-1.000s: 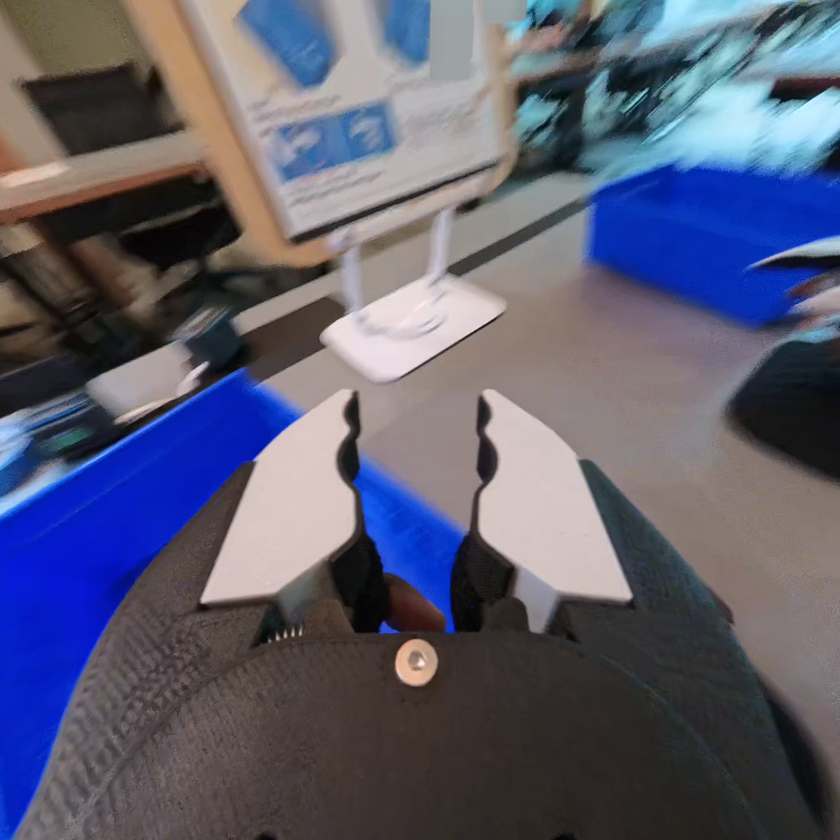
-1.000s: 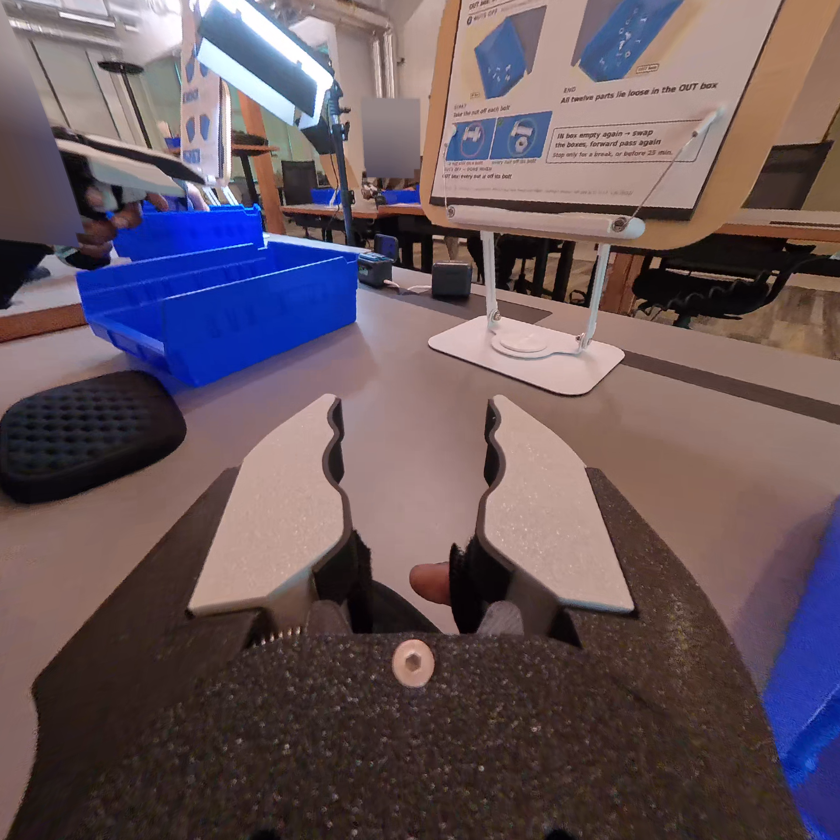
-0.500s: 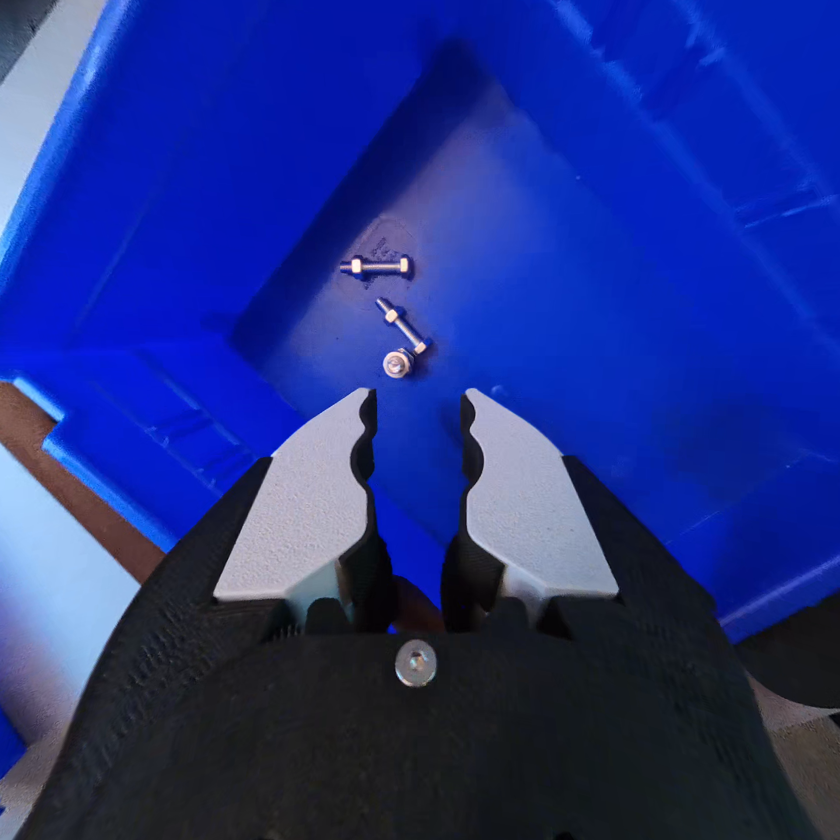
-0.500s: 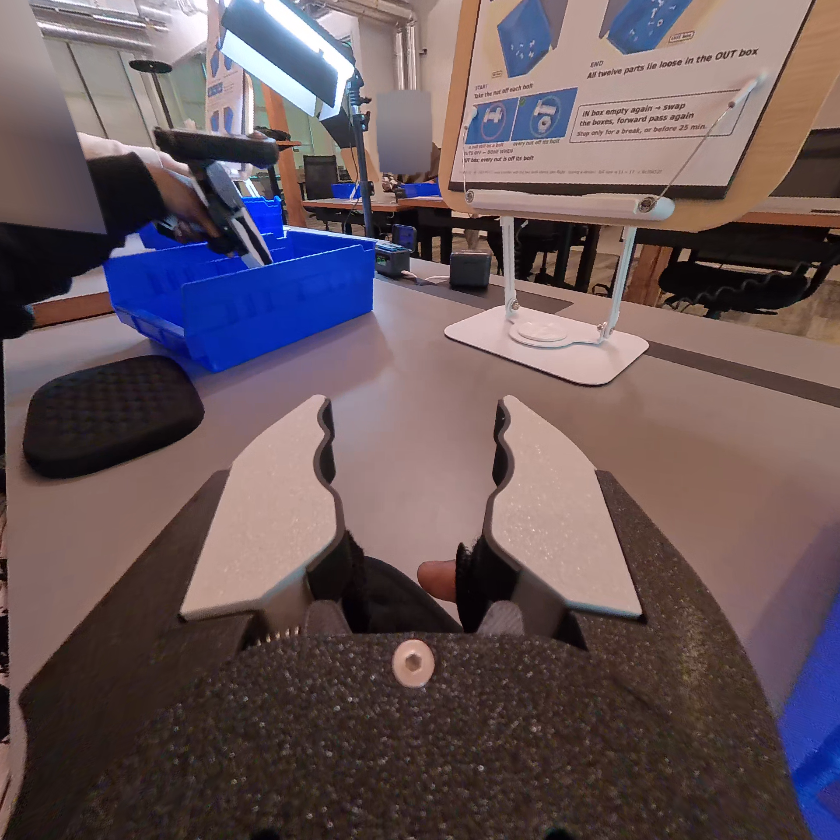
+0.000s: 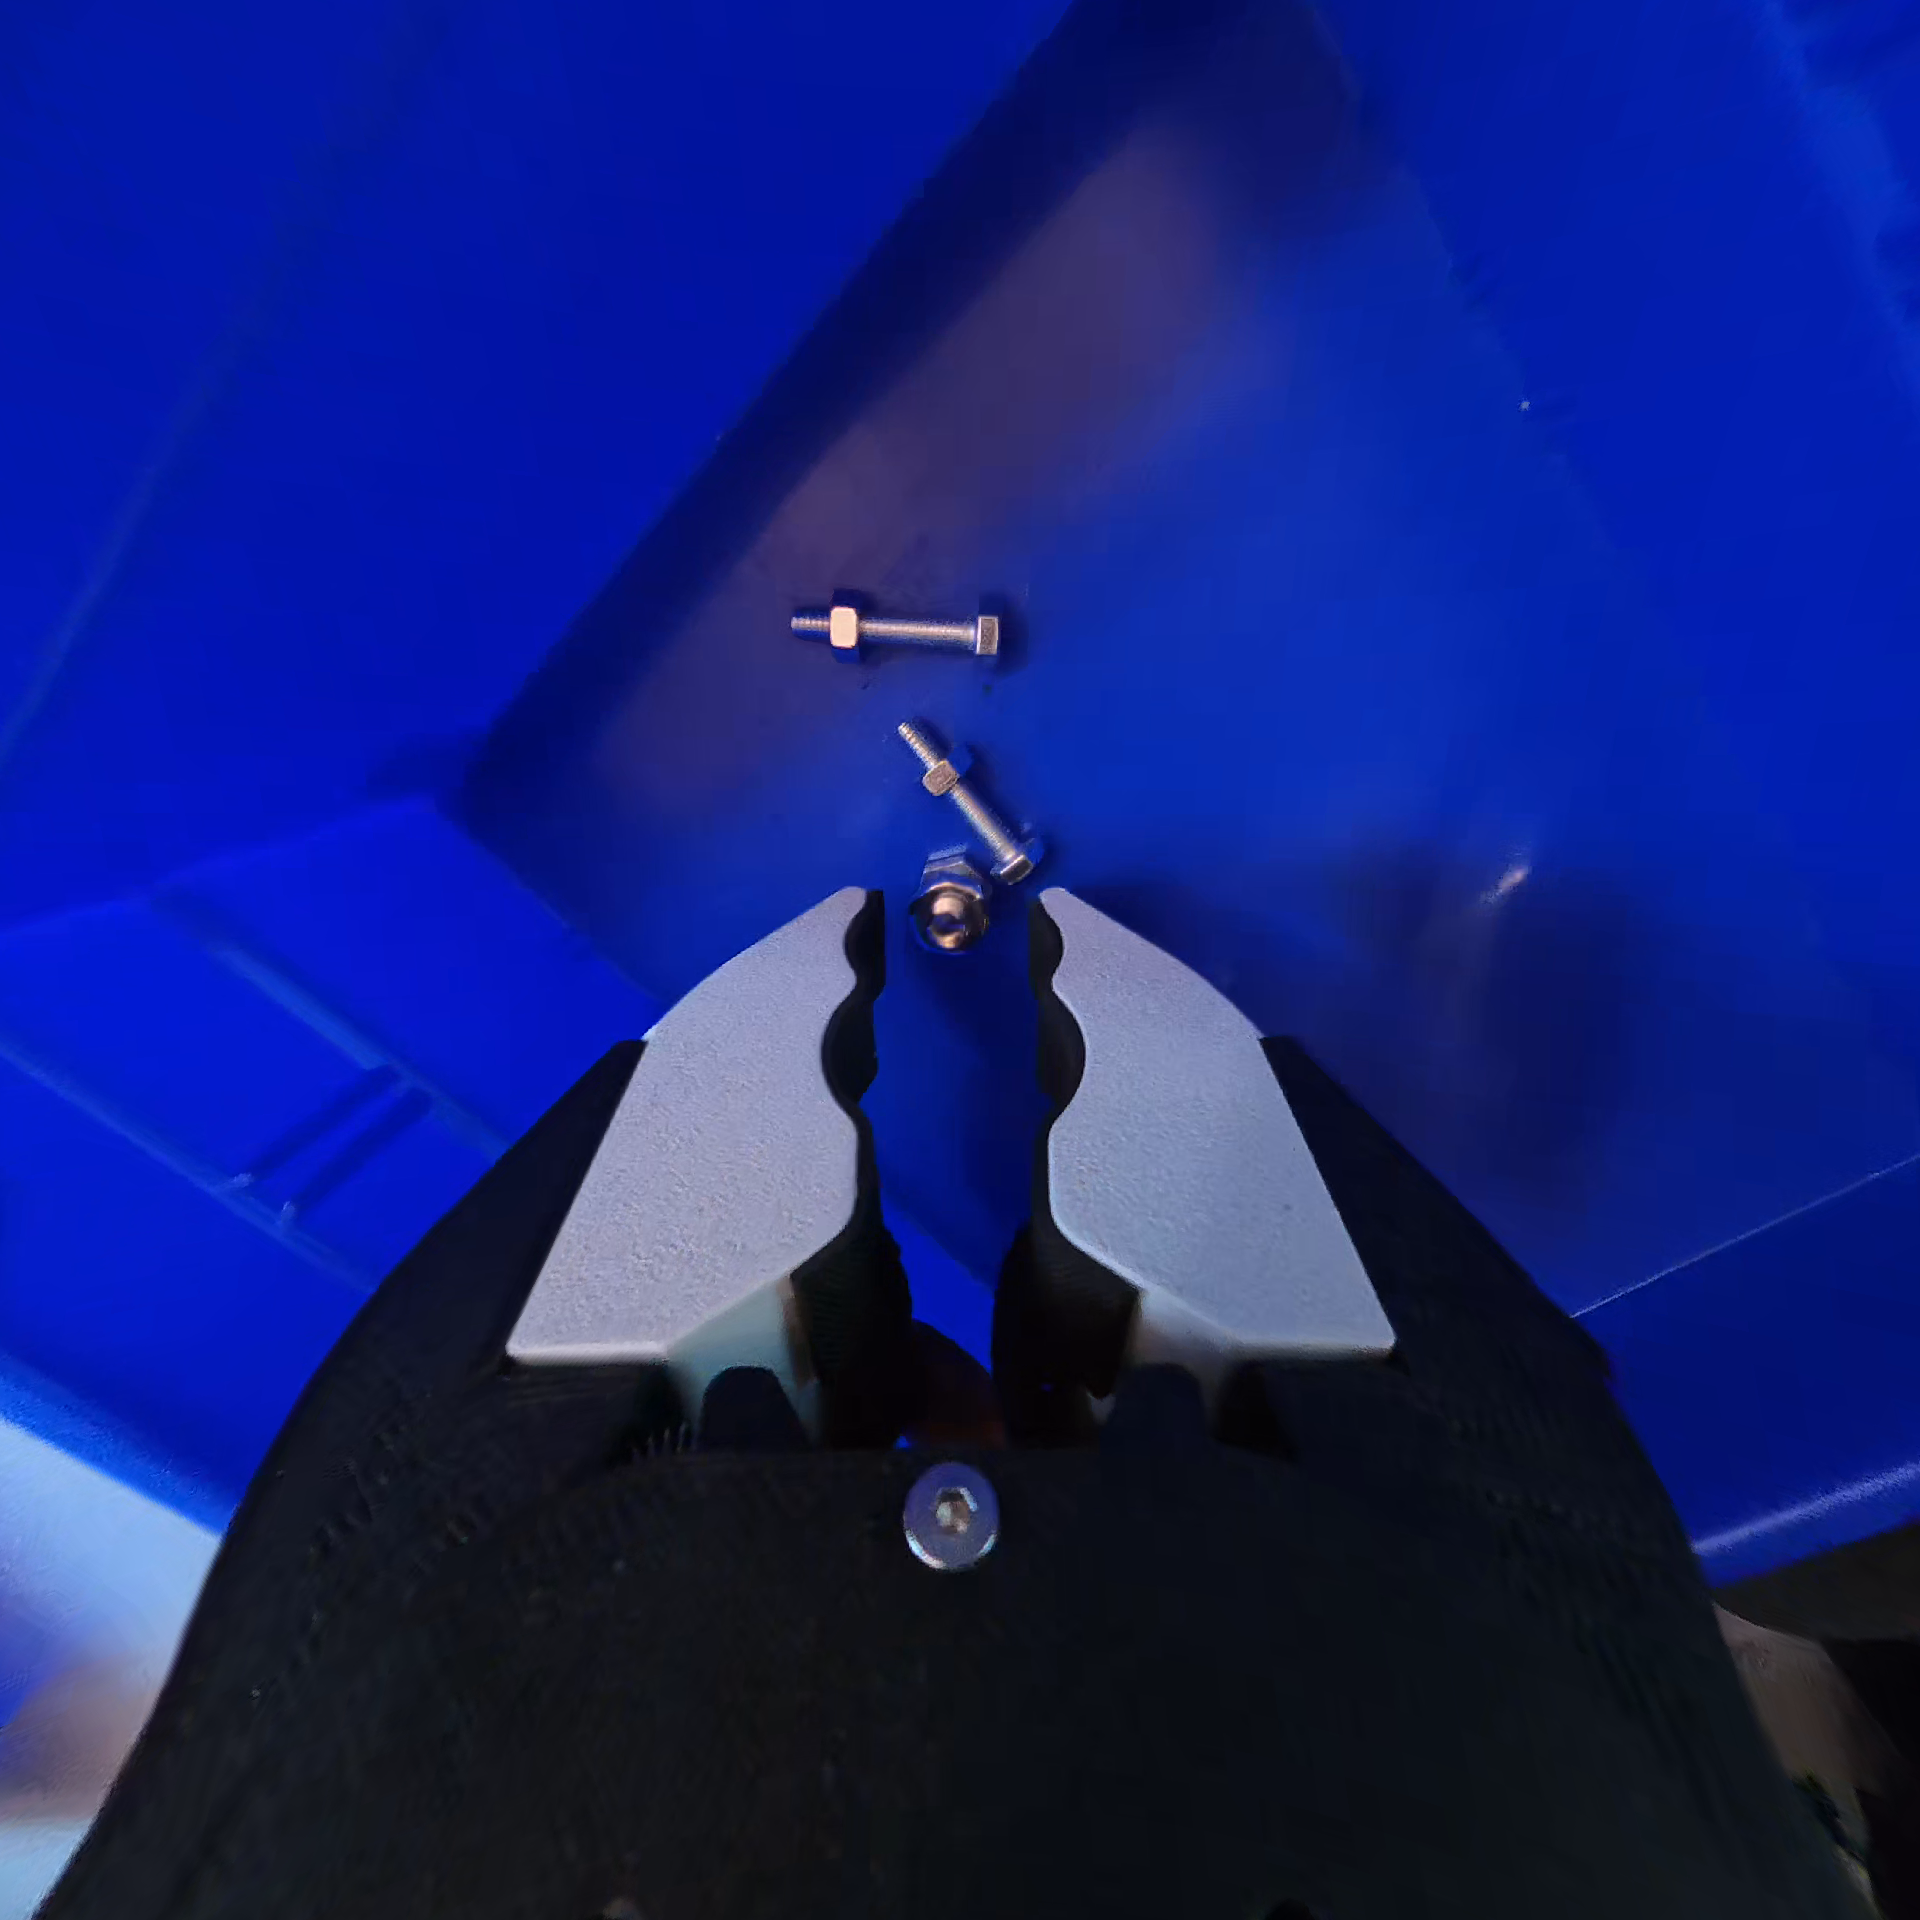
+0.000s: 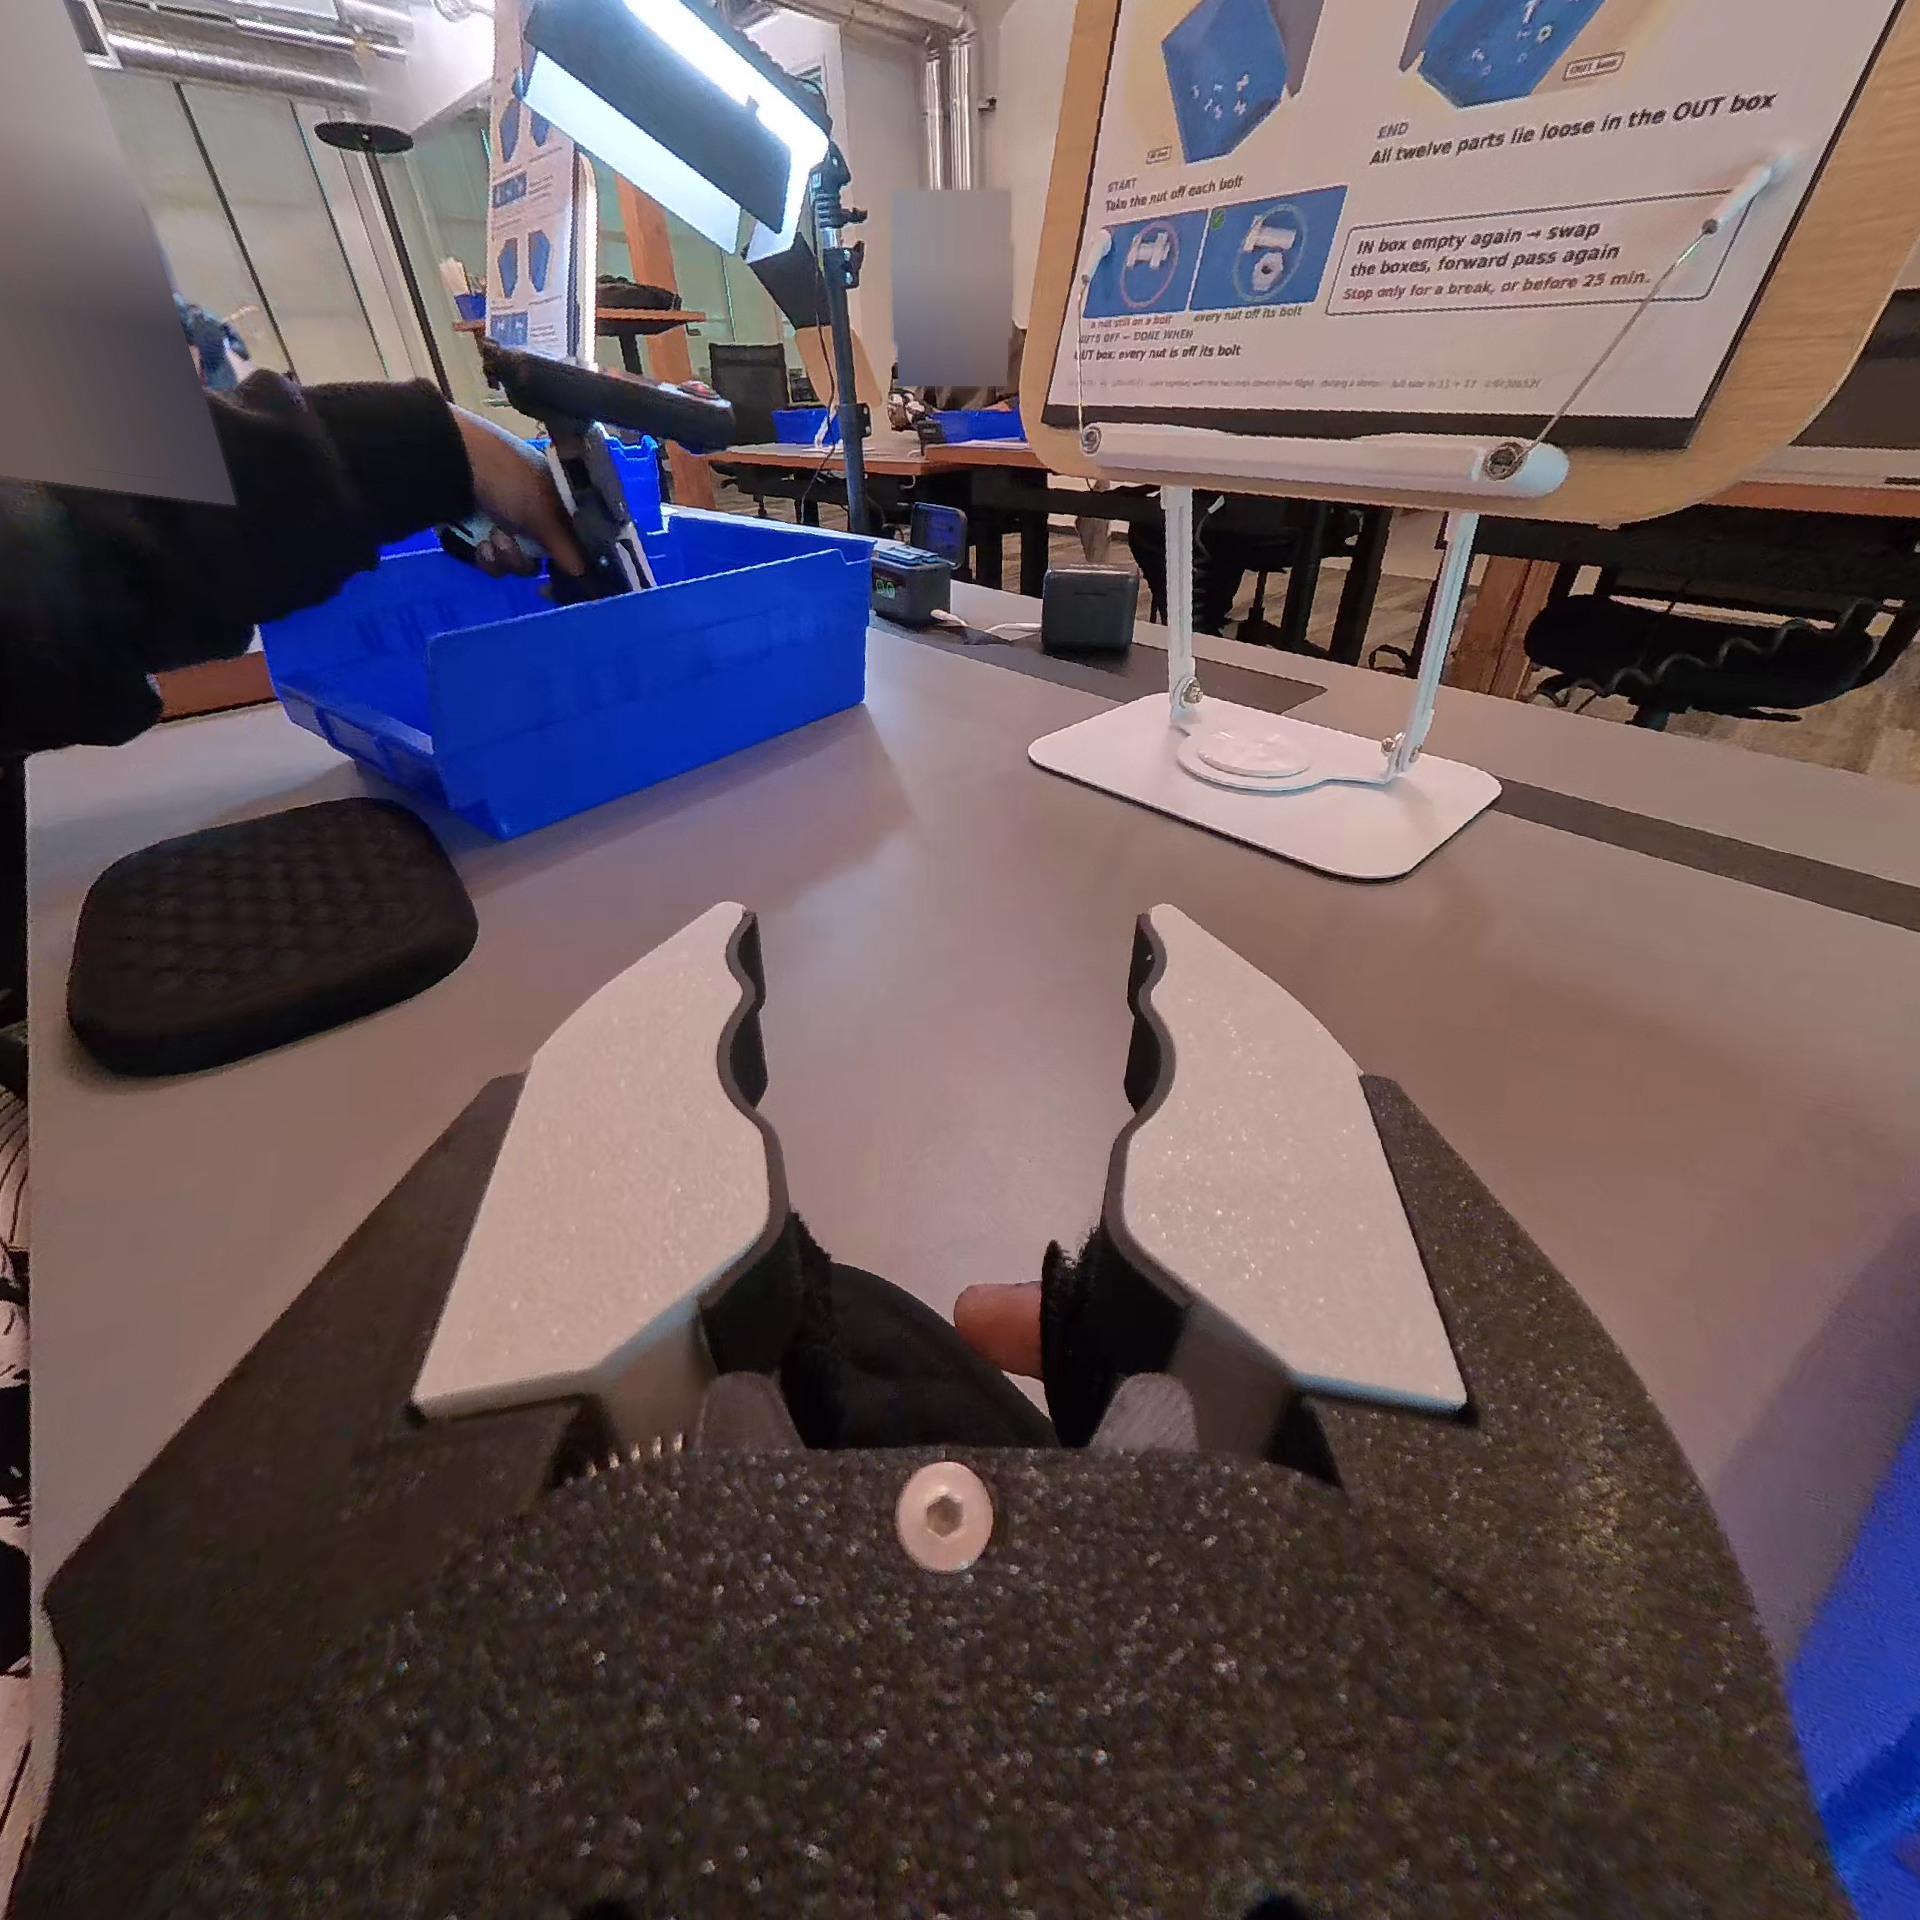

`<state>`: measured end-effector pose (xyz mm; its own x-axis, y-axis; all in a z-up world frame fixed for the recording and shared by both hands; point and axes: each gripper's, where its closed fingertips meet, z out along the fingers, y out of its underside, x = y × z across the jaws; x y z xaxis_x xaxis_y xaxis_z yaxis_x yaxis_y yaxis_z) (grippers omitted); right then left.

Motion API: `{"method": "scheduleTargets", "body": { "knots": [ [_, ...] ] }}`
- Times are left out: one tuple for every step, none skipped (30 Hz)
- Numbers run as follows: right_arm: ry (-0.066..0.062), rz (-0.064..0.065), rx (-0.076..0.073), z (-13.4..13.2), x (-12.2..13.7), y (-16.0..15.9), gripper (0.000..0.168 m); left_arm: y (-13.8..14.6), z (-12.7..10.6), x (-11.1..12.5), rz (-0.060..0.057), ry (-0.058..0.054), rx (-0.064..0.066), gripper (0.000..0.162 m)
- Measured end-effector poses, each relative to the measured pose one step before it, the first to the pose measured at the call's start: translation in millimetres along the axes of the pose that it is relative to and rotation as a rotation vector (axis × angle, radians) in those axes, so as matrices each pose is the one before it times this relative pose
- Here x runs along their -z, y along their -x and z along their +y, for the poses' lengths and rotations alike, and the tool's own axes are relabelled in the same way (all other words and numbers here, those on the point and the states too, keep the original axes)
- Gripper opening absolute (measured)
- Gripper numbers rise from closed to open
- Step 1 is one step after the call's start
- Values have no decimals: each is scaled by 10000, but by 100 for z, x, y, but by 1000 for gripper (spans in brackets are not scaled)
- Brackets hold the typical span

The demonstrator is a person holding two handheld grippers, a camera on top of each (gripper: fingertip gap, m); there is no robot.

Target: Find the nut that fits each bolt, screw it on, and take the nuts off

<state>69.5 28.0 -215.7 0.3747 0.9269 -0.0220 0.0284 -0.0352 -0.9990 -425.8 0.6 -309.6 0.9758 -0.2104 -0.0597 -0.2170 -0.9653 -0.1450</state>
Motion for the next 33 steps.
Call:
{"method": "scheduleTargets", "body": {
  "knots": [
    [-11,8,-14,-14,12,-30,68,-14,58,-217,32,113,21,25],
    [-2,3,-21,-4,2,-34,68,96,164,-188,-49,173,4,22],
    [4,0,-24,3,-3,-24,68,48,119,-137,-42,122,-33,18],
    [8,2,-21,18,-14,-33,68,-37,10,-39,-12,25,-53,17],
    [11,-2,-17,24,-3,-14,68,-141,7,75,44,6,-94,17],
    [11,-7,-9,22,-13,-9,68,-215,12,118,72,-13,-121,17],
    [12,-3,-4,14,-5,1,68,-94,-43,212,-30,-66,-108,17],
    [17,2,-3,31,-23,-8,68,-52,-68,339,-76,-90,-93,17],
    [20,-4,0,24,-21,-2,68,-162,-121,463,-34,-122,-104,16],
    [19,-6,8,24,-14,14,68,-281,-211,584,-19,-180,-128,16],
    [22,1,18,29,-14,20,68,-350,-269,724,-26,-214,-171,16],
    [29,3,27,46,-28,18,67,-457,-383,844,-39,-262,-200,16],
    [37,3,30,46,-36,33,67,-606,-508,961,-29,-319,-215,17],
    [45,-5,32,65,-44,35,67,-742,-629,1064,-40,-353,-252,17],
    [47,-16,30,67,-43,51,67,-911,-753,1138,-38,-379,-328,16],
    [45,-16,19,64,-43,36,67,-1113,-878,1155,-10,-398,-395,16],
    [42,-9,9,60,-39,22,67,-1276,-1004,1092,5,-387,-446,16],
    [35,-13,8,52,-35,24,66,-1424,-1105,975,35,-371,-478,16],
    [24,-16,12,38,-26,39,66,-1569,-1177,771,67,-330,-522,16],
    [12,-5,20,25,-13,22,66,-1675,-1199,521,102,-275,-570,16],
    [5,5,24,6,-1,21,66,-1731,-1197,279,123,-221,-591,16],
    [0,0,24,-8,10,33,66,-1731,-1158,39,141,-156,-582,16],
    [2,3,19,12,-7,17,66,-1687,-1083,-170,141,-92,-562,16],
    [6,7,16,8,-3,15,65,-1632,-1115,-382,147,-94,-537,16],
    [16,4,16,40,-10,12,65,-1649,-1060,-605,215,-49,-496,16],
    [25,-7,19,38,-26,24,65,-1637,-946,-801,262,26,-490,16],
    [25,-15,19,29,-21,43,65,-1521,-888,-974,236,62,-455,16],
    [19,-13,15,31,-21,29,65,-1459,-789,-1097,251,134,-453,16],
    [11,-8,8,22,-8,21,65,-1406,-830,-1133,273,80,-432,16],
    [2,-5,0,2,1,7,65,-1320,-787,-1106,303,90,-380,16],
    [-6,-2,-7,-6,5,4,65,-1112,-775,-1001,246,47,-354,16],
    [-10,-1,-7,-11,8,-10,64,-875,-783,-863,187,-6,-289,16],
    [-8,0,-3,-8,17,5,64,-741,-742,-742,194,-21,-214,16]
  ]
}}
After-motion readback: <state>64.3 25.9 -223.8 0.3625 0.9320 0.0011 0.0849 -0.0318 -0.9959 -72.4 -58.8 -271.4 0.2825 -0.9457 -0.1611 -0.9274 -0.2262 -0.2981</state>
